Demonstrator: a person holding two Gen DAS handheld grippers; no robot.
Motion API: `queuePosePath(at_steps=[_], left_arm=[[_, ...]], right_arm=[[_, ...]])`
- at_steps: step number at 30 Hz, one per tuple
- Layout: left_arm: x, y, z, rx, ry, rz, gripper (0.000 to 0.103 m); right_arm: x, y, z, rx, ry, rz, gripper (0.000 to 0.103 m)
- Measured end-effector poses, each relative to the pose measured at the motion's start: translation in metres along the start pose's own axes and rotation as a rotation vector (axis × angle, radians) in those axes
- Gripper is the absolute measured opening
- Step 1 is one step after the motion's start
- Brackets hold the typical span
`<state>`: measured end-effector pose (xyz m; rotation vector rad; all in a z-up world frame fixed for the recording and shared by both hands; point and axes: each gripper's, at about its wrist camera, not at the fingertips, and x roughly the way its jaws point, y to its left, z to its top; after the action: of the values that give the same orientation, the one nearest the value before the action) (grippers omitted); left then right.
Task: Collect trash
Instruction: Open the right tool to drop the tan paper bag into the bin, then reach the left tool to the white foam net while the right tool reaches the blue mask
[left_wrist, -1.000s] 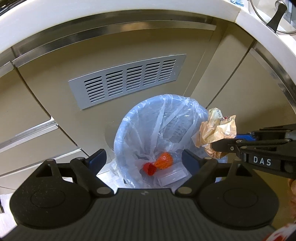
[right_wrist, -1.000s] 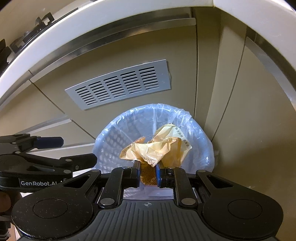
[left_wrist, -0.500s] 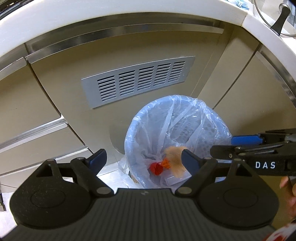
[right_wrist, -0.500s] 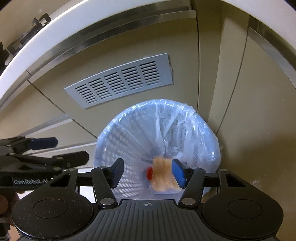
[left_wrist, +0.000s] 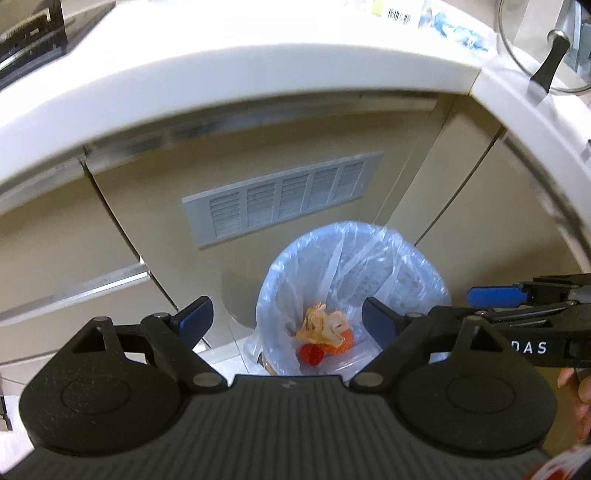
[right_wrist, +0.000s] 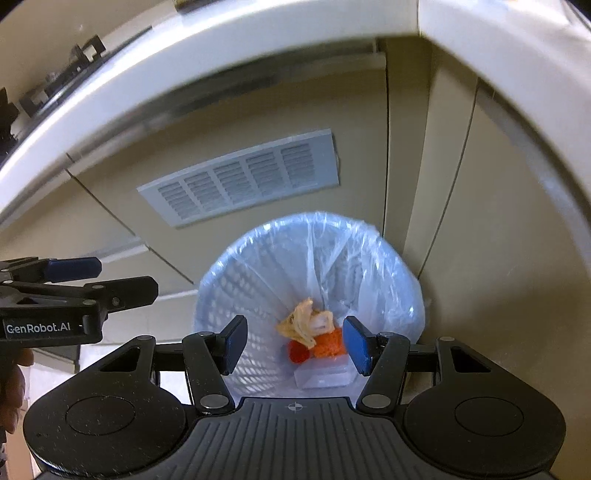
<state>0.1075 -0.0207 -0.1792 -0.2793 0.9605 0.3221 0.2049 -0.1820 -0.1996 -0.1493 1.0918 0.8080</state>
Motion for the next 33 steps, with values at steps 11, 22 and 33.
queuePosePath(at_steps=[11,22,33], left_arm=[[-0.062,-0.007,0.045,0.037,-0.144,-0.07,0.086],[-0.088,-0.013,0.113,0.068,-0.302,-0.128,0.086],[-0.06,-0.042,0.17,0.154,-0.348,-0.143,0.075]], right_arm=[[-0.077,0.011,0.035,0.012,-0.206,-0.035,0.057],[-0.137,0.005,0.071,0.086,-0.392,-0.143,0.058],[-0.156,-0.053,0.111,0.137,-0.455,-0.219,0.057]])
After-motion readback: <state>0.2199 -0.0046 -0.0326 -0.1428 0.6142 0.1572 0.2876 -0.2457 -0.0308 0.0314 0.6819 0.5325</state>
